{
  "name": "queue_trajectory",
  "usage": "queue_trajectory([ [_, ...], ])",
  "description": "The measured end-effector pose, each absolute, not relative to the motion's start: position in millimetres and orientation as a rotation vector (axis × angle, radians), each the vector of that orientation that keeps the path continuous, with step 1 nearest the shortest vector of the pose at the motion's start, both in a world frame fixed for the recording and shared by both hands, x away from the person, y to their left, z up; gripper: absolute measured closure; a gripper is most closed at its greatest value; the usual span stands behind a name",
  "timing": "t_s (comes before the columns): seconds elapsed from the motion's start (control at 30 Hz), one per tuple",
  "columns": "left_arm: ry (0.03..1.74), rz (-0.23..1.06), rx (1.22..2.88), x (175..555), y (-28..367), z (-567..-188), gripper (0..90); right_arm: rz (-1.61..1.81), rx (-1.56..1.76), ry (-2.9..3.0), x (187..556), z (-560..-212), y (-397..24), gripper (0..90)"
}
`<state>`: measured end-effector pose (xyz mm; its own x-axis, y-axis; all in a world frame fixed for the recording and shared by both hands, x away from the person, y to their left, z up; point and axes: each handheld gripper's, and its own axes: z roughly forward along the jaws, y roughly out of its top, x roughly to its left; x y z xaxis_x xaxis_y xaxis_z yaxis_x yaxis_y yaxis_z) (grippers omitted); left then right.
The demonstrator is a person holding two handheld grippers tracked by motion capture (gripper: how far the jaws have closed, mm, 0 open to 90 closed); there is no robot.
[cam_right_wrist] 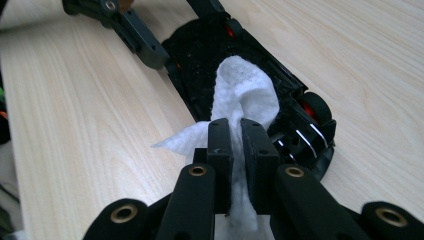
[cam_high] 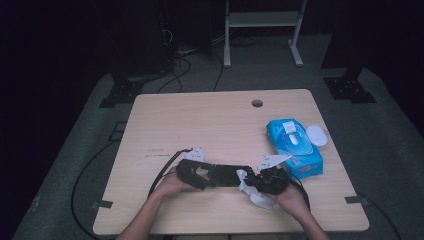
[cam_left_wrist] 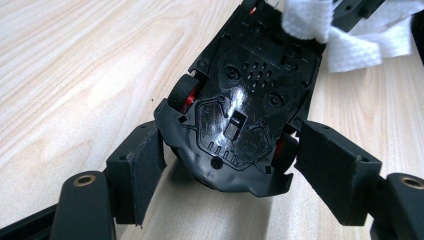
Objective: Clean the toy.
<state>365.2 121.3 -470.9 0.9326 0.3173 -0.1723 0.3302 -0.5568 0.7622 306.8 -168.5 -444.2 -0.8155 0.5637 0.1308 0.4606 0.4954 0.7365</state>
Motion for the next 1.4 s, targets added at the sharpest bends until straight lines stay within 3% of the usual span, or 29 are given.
queue_trajectory([
  [0.3,0.464,-0.020,2.183,366,122,-470,28.6,1.232,0.921,2.639,308,-447,-169,83.0],
  [0.83,0.554,-0.205,2.120,384,127,-472,30.3,1.225,0.831,2.640,306,-448,-169,83.7],
  [1.1,0.617,-0.218,2.140,390,122,-470,34.8,1.203,0.772,2.652,305,-447,-167,83.8],
  [1.4,0.591,-0.187,2.178,385,114,-474,33.9,1.189,0.731,2.635,302,-448,-166,83.9],
])
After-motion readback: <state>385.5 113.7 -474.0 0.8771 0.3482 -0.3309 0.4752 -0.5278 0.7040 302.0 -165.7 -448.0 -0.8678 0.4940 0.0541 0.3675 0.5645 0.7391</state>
